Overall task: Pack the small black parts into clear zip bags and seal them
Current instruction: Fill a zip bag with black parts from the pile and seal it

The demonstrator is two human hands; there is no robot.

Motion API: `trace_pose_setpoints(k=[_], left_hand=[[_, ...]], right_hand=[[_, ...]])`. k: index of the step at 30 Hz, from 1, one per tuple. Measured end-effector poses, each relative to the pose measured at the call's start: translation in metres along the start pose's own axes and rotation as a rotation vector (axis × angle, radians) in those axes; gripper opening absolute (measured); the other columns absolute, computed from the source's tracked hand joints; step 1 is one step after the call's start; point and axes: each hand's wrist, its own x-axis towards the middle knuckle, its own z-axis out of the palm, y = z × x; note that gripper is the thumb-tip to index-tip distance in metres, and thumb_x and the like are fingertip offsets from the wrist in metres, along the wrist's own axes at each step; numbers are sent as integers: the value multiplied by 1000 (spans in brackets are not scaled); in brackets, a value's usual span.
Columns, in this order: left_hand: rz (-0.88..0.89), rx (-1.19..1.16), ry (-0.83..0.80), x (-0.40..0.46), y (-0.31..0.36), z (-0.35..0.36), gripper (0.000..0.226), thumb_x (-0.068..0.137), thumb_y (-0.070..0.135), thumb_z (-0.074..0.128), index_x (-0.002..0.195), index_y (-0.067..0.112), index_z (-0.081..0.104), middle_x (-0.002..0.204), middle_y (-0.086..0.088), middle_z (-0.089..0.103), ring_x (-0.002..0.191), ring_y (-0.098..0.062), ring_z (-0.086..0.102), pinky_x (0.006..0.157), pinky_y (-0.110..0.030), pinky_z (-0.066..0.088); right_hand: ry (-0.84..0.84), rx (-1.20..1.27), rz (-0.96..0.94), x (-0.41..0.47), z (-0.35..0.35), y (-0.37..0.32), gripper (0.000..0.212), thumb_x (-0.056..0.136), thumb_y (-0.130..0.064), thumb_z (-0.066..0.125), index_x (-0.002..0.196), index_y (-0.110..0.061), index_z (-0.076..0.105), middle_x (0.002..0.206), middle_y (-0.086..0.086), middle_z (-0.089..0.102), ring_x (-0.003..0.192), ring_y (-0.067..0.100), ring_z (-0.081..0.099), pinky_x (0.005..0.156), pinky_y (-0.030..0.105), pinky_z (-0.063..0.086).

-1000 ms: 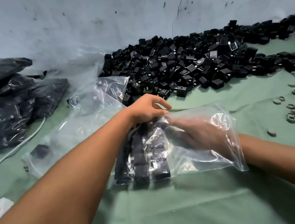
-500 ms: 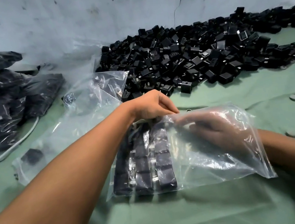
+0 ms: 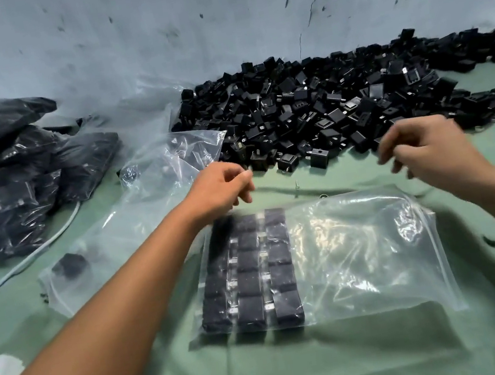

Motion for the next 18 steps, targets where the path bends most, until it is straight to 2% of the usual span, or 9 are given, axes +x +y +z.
trace_pose_setpoints(k=[2, 4, 6, 8, 11, 12, 14, 16, 18], left_hand=[[27, 126, 36, -15, -7, -3, 25, 103, 31, 59, 84, 20, 72, 70, 6, 74, 62, -3, 64, 63, -26, 47], [53, 210, 33, -27, -13, -4, 19, 99, 32, 66, 83, 23, 72, 72, 4, 73, 68, -10, 66, 66, -29, 50], [62, 196, 11, -35, -13, -5, 15, 94, 30, 74, 80, 23, 74, 75, 2, 72, 74, -21, 68, 70, -35, 54], [55, 183, -13, -39, -11, -7, 10, 88, 27, 80, 79, 27, 76, 76, 7, 73, 76, -22, 69, 72, -37, 57], [47, 194, -14, -42, -9, -7, 12, 84, 24, 85, 77, 30, 76, 72, 19, 69, 71, -16, 69, 70, -35, 58], [35, 200, -10, -43, -8, -7, 11, 84, 24, 85, 78, 29, 77, 72, 18, 69, 72, -15, 70, 71, -36, 59], [19, 226, 8, -43, -6, -6, 9, 84, 27, 84, 79, 29, 77, 75, 12, 73, 75, -15, 70, 76, -40, 61], [42, 304, 62, -45, -3, -1, 7, 84, 30, 83, 82, 28, 76, 81, 10, 72, 82, -14, 68, 81, -39, 58], [118, 404, 130, -49, 5, 8, 8, 85, 32, 80, 89, 28, 74, 90, 10, 68, 92, -13, 62, 86, -37, 53]], right_hand=[[-87, -237, -149, 20, 22, -13, 30, 87, 4, 59, 94, -20, 75, 98, 3, 77, 87, 21, 70, 77, 36, 58], [-296, -479, -252, 39, 43, -21, 41, 93, -4, 61, 129, -22, 68, 133, 6, 64, 118, 26, 58, 102, 40, 49], [-466, -634, -285, 52, 61, -21, 49, 97, -13, 61, 143, -27, 58, 147, 8, 49, 130, 31, 42, 111, 44, 39], [-464, -718, -315, 57, 71, -15, 41, 97, -19, 63, 137, -26, 64, 144, 10, 46, 124, 34, 38, 108, 41, 37], [-361, -663, -350, 54, 73, -13, 20, 90, -16, 72, 110, -21, 72, 121, 5, 51, 115, 29, 46, 96, 38, 44], [-346, -643, -349, 52, 71, -15, 14, 88, -14, 74, 100, -20, 71, 114, 2, 52, 110, 27, 51, 89, 36, 46], [-347, -610, -322, 49, 66, -15, 17, 84, -12, 77, 89, -21, 63, 104, -1, 54, 99, 25, 57, 76, 32, 43], [-333, -541, -268, 43, 59, -13, 28, 82, -13, 82, 95, -22, 59, 104, -1, 56, 95, 24, 57, 74, 32, 42], [-261, -394, -173, 34, 48, -13, 39, 81, -14, 85, 111, -20, 60, 107, 1, 59, 97, 23, 57, 80, 33, 46]])
